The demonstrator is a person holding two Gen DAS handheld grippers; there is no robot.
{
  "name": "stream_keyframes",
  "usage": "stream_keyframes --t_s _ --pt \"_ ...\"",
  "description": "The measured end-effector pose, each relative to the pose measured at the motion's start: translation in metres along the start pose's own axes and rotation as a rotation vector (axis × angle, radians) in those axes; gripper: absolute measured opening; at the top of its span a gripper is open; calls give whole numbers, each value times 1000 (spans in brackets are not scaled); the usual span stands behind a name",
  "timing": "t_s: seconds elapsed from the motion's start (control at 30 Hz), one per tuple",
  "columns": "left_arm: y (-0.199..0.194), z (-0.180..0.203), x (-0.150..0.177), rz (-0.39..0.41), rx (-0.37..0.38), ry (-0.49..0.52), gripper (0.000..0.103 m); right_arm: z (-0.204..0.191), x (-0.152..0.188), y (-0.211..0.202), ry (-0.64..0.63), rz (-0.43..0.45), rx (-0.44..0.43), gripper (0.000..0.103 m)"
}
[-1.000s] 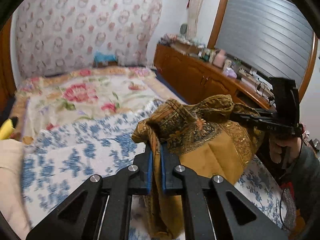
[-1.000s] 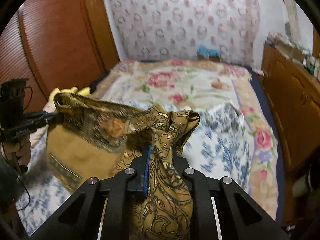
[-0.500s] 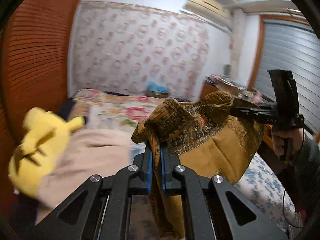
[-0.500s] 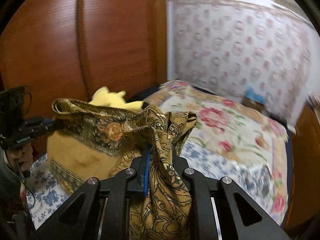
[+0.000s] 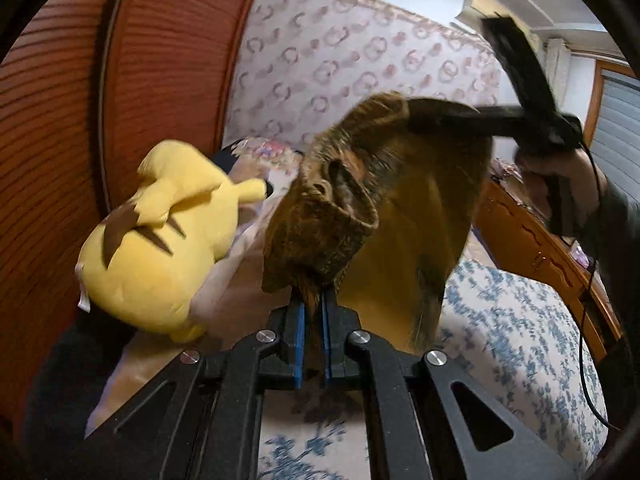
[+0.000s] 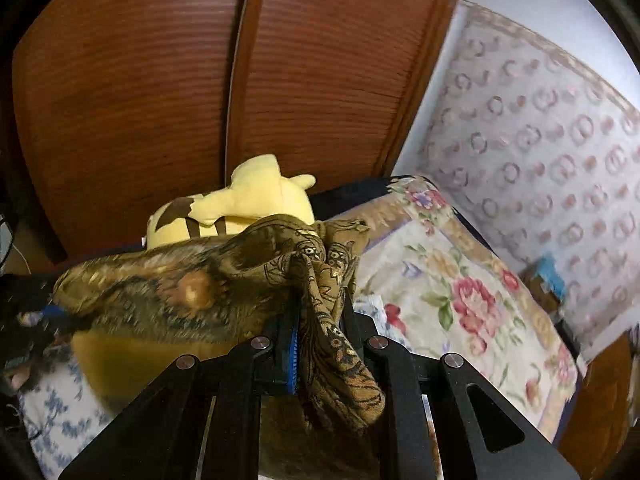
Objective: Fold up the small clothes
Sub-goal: 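Carry the folded shirt with both grippers onto the yellow plush toy by the wardrobe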
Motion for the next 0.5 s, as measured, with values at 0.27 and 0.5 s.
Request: stream_keyframes --t_s 0.27,0.5 --pt "1 -14 14 -45 -36 8 8 0 -19 58 65 13 -36 24" --pt "-11 -8 13 -25 -90 62 11 9 1 53 215 38 8 55"
Point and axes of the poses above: each gripper's, at about its wrist camera, not at the fingertips, and y roughly the way its jaws point, z to its right, x to its underside, the point moved 5 cm from there along y, roughly the way its jaws point, and after that the axes turned 4 degrees about -z, right-handed, at the moved point
